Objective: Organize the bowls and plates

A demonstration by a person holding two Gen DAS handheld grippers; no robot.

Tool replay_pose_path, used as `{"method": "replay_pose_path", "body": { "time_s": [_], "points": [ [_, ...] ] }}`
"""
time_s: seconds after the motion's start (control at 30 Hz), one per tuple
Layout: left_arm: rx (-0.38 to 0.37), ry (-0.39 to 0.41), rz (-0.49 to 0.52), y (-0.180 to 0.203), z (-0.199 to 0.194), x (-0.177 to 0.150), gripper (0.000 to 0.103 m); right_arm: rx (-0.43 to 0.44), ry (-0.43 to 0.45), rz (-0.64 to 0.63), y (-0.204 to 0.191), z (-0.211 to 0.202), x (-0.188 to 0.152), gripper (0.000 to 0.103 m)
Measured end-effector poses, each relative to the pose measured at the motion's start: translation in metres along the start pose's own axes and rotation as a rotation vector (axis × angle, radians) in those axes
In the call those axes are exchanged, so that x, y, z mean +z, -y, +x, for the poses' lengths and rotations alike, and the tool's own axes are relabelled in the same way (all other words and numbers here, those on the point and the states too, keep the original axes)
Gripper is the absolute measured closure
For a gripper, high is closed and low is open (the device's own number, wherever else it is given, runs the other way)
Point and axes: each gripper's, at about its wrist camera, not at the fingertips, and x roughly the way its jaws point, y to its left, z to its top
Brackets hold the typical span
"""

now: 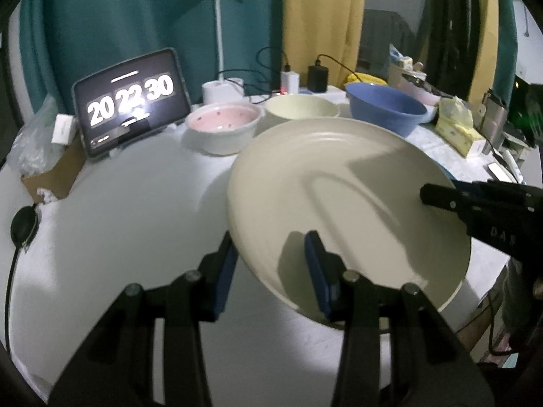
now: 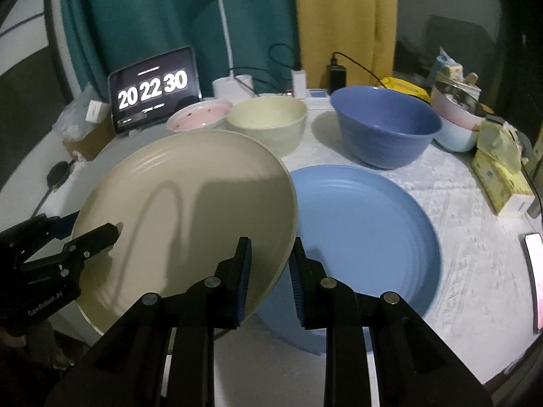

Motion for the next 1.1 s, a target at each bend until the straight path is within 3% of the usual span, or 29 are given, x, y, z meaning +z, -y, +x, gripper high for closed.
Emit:
{"method": "replay_pose_path", "body": {
  "time_s": [1.1],
  "points": [
    [-0.06,-0.104,0.138,0.111,0.061,0.028,0.061,-0.062,-0.011,0.16,0.123,0.008,-0.011,0.078]
  ]
}}
